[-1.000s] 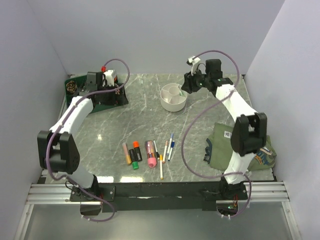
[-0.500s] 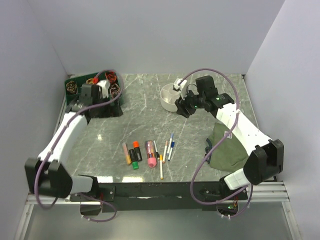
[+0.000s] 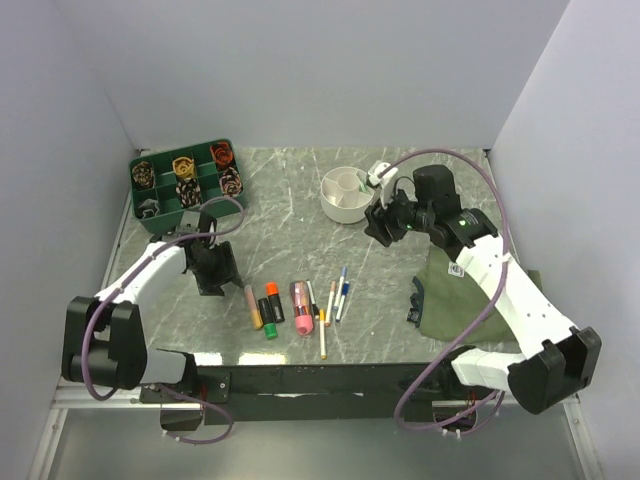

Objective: Sort the stationery into containers
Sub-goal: Pick up the pen from the center of the board.

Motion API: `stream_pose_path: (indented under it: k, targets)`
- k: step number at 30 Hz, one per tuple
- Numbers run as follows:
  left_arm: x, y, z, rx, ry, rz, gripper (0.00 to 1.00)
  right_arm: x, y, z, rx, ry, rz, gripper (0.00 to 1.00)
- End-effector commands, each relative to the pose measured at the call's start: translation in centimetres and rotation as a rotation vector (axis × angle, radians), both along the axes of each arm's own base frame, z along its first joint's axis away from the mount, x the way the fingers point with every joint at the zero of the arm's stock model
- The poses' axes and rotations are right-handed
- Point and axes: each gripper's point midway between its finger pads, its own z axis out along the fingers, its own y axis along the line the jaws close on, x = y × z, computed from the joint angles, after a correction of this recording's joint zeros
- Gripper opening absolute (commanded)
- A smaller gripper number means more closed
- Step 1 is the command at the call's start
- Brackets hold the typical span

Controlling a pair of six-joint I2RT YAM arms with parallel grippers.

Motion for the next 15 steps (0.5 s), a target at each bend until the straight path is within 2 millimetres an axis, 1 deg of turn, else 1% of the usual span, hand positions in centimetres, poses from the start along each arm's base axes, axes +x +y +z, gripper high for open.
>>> stream_pose_path:
  k: [1,5,9,11,13,14,15]
  targets:
    - [0.8,-0.7,-0.2,-0.044,0.006,0.052,0.61,-0.9,-0.5,0.3,0.022,-0.021,-0.028,0.6]
    - [1.4,-1.3,-0.8,-0.066,0.012,0.061,0.6,-1.8,-0.9,-0.3,0.025,-0.013,-0.029,0.6]
    - [1.0,-1.6,-1.2,-0.057,0.029,0.047,0.59,-2.2,-1.2,-0.8,0.032,-0.003,-0.035,0.6]
    - [0.6,-1.8,-0.9,-0.036,0.01,0.005,0.59,-2.5,-1.2,-0.8,0.039,0.002,-0.033,0.6]
    - [0.0,-2.2,-0.5,-0.03,-0.005,-0.075,0.68,-2.7,-1.2,-0.9,0.037,0.005,-0.022,0.6]
    - [-0.1,-2.5,0.0,-0.053,-0.021,-0.102,0.71,-2.8,-1.1,-0.9,0.035,0.005,-0.013,0.6]
    - [0.4,-3.5,1.5,-0.104,-0.061,-0.179,0.74,-3.0,-1.3,-1.1,0.02,0.005,-0.001,0.6]
